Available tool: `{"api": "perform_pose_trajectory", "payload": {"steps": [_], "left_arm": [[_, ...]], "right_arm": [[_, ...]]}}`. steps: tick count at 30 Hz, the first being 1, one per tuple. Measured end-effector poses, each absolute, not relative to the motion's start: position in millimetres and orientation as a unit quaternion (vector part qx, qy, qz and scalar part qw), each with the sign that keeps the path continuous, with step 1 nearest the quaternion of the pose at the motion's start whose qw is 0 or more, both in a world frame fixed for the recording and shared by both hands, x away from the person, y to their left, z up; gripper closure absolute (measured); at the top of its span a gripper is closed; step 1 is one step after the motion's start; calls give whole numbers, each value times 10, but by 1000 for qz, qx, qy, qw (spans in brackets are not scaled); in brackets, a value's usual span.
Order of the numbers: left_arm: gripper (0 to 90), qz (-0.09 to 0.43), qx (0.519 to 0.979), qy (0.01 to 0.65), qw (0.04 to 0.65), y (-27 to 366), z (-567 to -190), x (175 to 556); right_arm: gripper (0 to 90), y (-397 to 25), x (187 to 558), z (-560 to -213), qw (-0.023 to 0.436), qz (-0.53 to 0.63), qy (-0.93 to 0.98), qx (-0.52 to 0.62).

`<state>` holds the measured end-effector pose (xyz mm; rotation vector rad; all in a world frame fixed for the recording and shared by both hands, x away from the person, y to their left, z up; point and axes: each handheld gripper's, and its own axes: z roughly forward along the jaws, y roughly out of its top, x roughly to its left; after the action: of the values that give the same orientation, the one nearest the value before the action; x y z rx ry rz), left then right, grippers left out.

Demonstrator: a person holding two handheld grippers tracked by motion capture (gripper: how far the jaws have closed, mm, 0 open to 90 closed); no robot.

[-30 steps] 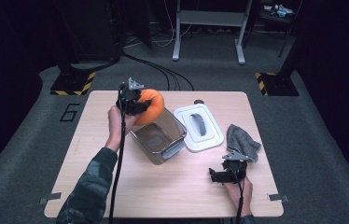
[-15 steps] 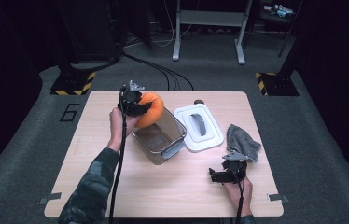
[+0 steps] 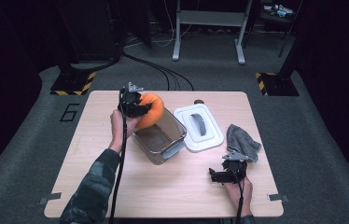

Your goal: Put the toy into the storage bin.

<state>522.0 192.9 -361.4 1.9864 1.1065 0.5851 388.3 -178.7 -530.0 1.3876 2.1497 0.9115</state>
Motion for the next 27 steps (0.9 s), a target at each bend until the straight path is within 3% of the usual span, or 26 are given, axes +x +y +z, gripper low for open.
{"api": "perform_pose_trajectory", "payload": {"steps": [27], "left_arm": [[633, 197, 802, 441, 351, 1923, -3806, 5212]], "right_arm": [[3, -1786, 3882, -5300, 211, 328, 774, 500]]}}
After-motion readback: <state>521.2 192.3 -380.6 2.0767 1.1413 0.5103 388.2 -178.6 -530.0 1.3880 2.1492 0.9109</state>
